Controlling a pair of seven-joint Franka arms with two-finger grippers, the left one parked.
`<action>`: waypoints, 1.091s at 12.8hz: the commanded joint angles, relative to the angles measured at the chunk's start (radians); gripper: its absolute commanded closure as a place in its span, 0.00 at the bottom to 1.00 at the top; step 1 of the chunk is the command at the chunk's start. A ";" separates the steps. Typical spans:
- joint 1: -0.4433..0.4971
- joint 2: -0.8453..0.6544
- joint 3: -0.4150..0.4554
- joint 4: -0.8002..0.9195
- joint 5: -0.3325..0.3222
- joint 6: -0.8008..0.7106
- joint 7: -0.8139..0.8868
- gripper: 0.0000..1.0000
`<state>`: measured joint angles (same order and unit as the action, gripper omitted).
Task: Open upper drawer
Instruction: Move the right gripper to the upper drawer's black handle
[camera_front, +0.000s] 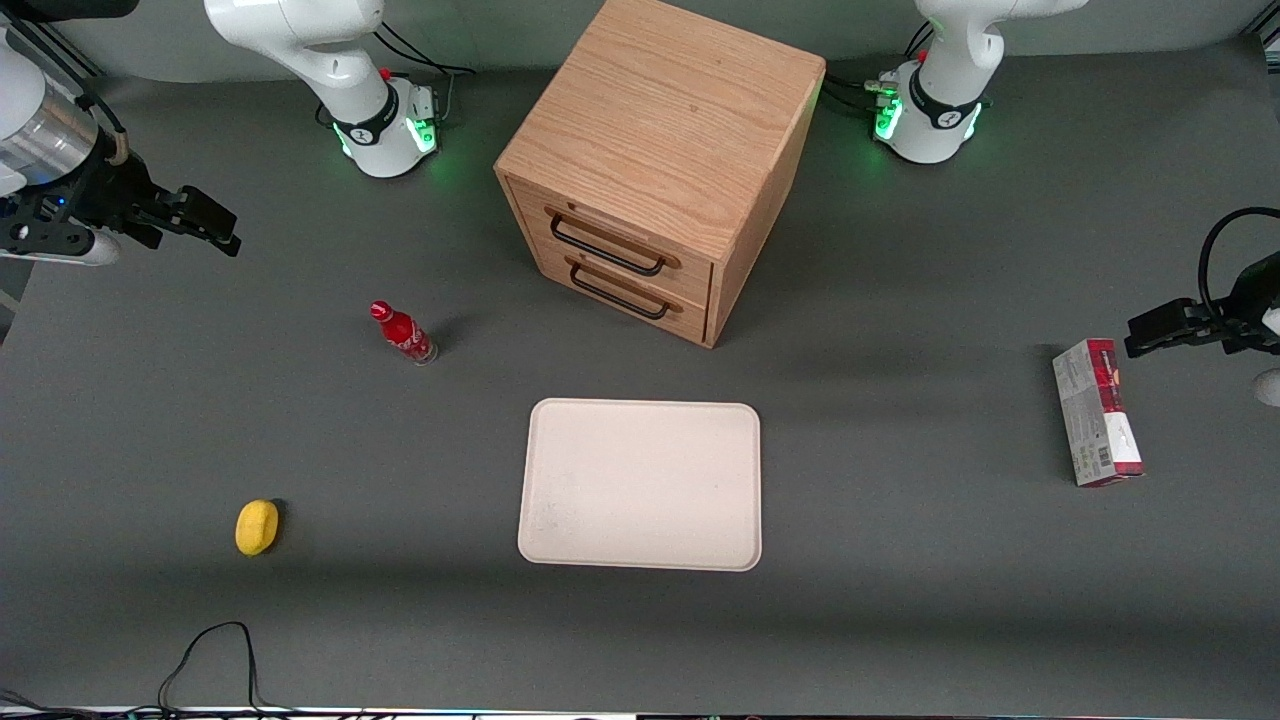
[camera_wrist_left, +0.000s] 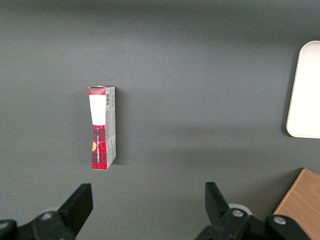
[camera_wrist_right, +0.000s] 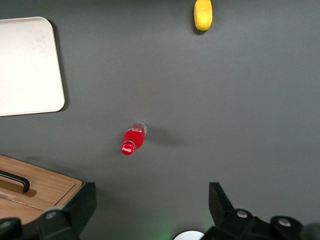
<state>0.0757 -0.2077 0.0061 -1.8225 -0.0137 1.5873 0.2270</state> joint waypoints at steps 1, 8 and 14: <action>-0.002 0.018 -0.003 0.031 0.026 -0.023 -0.003 0.00; 0.007 0.230 0.225 0.280 0.056 -0.065 0.142 0.00; 0.032 0.390 0.512 0.426 0.057 -0.066 -0.220 0.00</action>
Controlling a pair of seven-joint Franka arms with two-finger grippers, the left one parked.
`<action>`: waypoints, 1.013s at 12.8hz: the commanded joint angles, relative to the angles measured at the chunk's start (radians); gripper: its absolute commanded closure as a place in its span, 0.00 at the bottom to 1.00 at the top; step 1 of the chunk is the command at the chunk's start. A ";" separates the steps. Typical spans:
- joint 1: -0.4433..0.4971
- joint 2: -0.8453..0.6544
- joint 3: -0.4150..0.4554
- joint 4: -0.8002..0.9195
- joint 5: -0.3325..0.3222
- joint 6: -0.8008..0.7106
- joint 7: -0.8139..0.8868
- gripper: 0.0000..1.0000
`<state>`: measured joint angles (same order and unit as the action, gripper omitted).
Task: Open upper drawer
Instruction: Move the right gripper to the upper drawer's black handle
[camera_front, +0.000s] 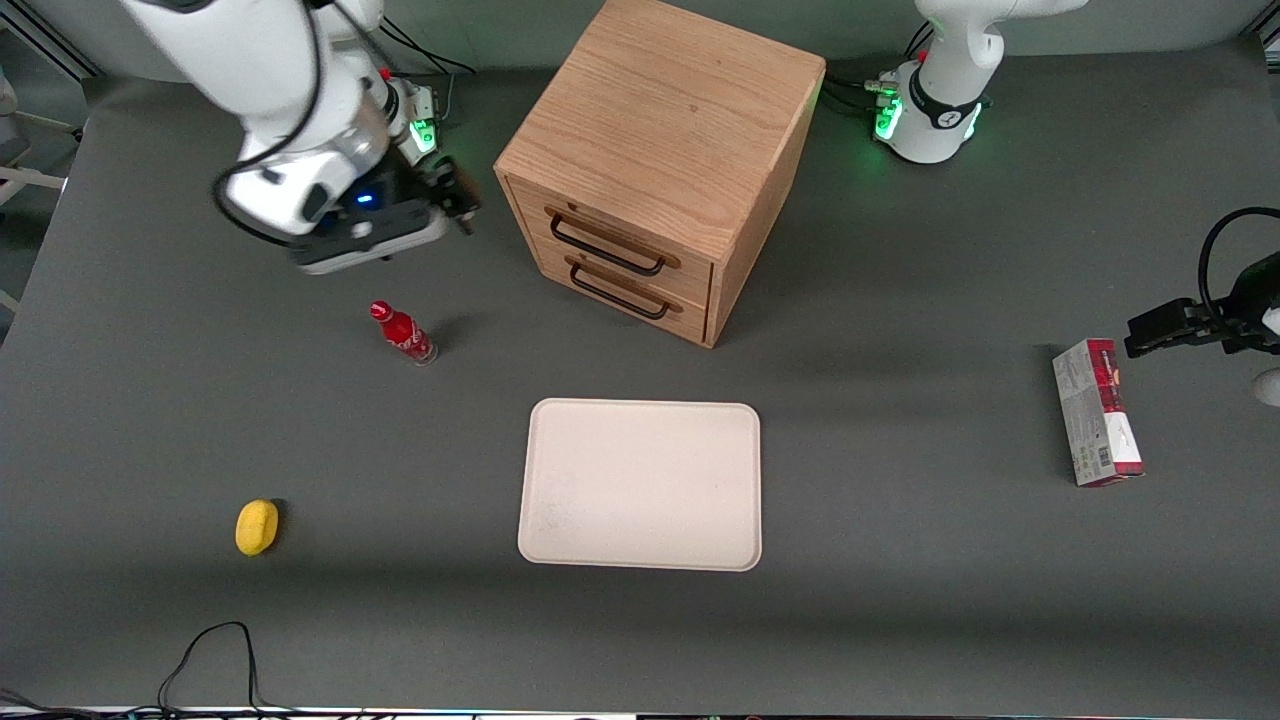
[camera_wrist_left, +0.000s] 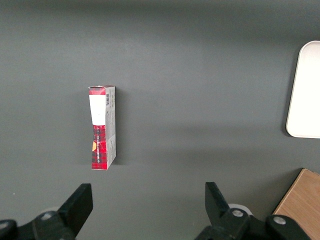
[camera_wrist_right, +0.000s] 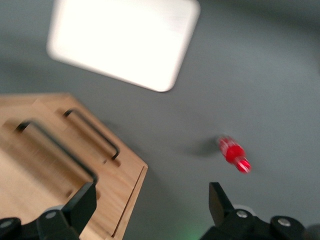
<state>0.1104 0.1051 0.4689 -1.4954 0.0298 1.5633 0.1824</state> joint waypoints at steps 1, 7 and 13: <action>-0.003 0.084 0.078 0.100 0.016 -0.043 -0.255 0.00; -0.003 0.278 0.214 0.090 0.079 -0.054 -0.371 0.00; 0.015 0.398 0.217 0.055 0.036 0.058 -0.394 0.00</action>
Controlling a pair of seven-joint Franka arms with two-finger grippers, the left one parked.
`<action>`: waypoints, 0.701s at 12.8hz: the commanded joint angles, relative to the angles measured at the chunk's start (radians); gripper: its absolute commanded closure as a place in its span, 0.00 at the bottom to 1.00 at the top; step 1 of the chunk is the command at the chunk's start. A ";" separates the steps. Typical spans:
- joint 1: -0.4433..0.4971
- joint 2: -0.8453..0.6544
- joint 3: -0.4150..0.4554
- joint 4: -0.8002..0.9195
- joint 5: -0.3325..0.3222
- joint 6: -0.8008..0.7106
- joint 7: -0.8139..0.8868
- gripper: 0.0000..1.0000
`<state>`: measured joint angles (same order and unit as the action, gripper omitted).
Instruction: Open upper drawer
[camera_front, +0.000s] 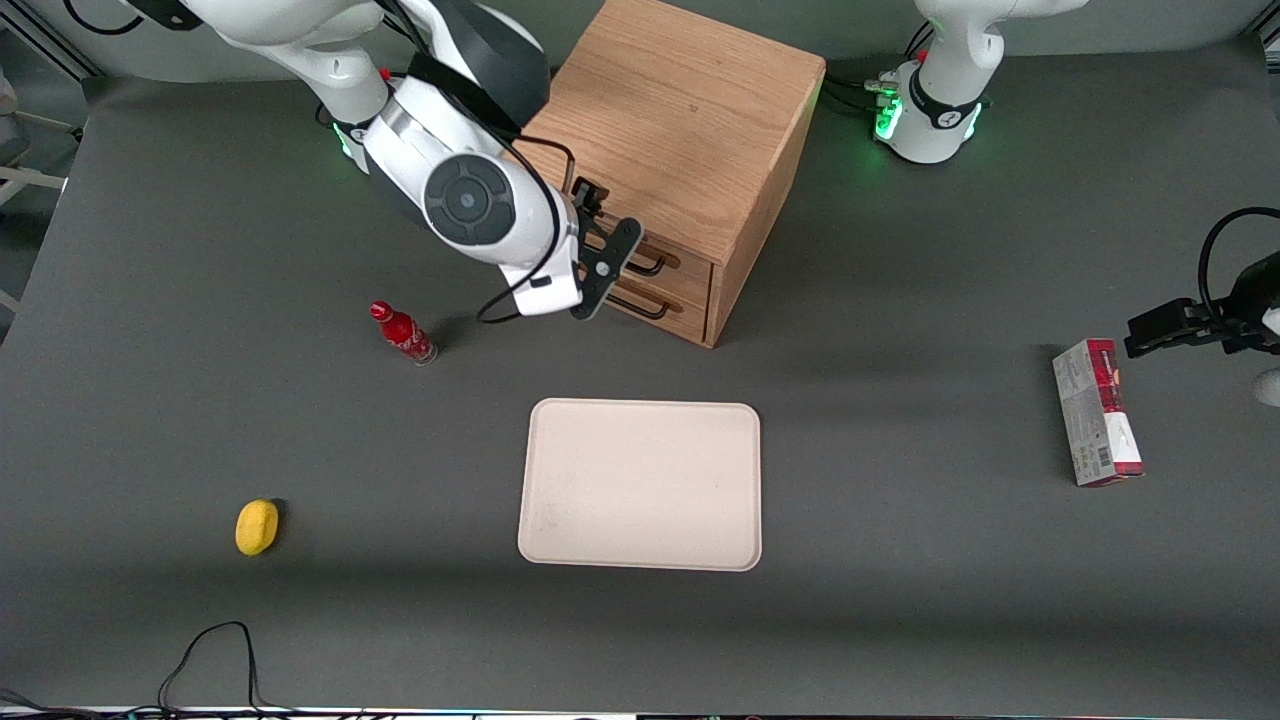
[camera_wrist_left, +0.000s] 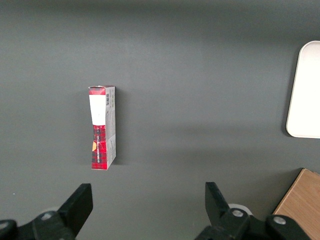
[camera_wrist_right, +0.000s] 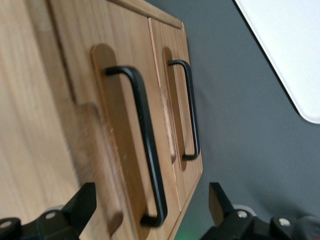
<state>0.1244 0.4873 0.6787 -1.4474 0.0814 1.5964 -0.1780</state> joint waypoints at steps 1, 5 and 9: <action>0.001 0.028 0.007 0.007 -0.018 0.034 -0.035 0.00; 0.003 0.036 0.007 -0.043 -0.064 0.106 -0.035 0.00; 0.003 0.054 0.007 -0.074 -0.107 0.158 -0.035 0.00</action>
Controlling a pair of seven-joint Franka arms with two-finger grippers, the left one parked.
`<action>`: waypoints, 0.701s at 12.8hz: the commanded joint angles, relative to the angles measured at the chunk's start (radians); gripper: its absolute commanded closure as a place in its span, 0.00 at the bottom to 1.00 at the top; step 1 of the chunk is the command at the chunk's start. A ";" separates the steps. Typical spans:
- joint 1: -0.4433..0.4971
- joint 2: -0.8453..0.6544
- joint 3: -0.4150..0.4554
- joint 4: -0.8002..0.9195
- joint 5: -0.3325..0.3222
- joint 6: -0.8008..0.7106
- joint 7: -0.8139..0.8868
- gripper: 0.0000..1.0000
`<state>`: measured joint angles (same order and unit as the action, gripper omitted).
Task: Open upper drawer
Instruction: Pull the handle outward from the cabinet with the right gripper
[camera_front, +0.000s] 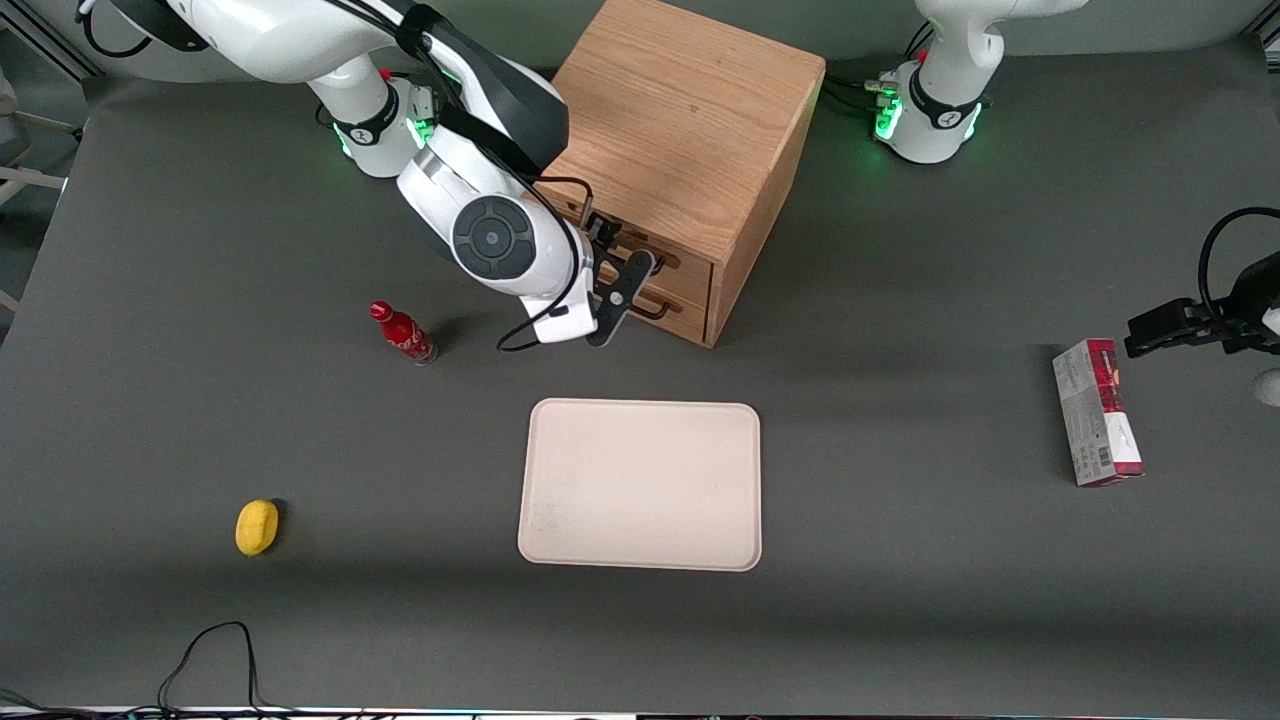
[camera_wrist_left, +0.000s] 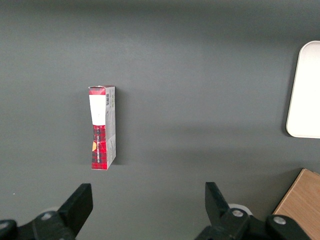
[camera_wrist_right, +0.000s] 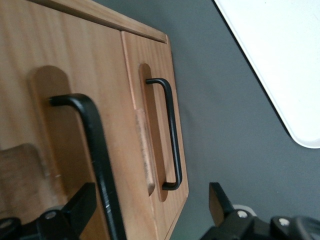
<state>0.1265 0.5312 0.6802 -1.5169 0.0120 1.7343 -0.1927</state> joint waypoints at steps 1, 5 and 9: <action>0.001 0.019 0.005 -0.002 -0.046 0.022 -0.022 0.00; -0.005 0.032 -0.010 0.041 -0.084 0.021 -0.126 0.00; -0.005 0.114 -0.120 0.186 -0.081 0.019 -0.249 0.00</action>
<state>0.1174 0.5663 0.5960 -1.4484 -0.0533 1.7652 -0.3652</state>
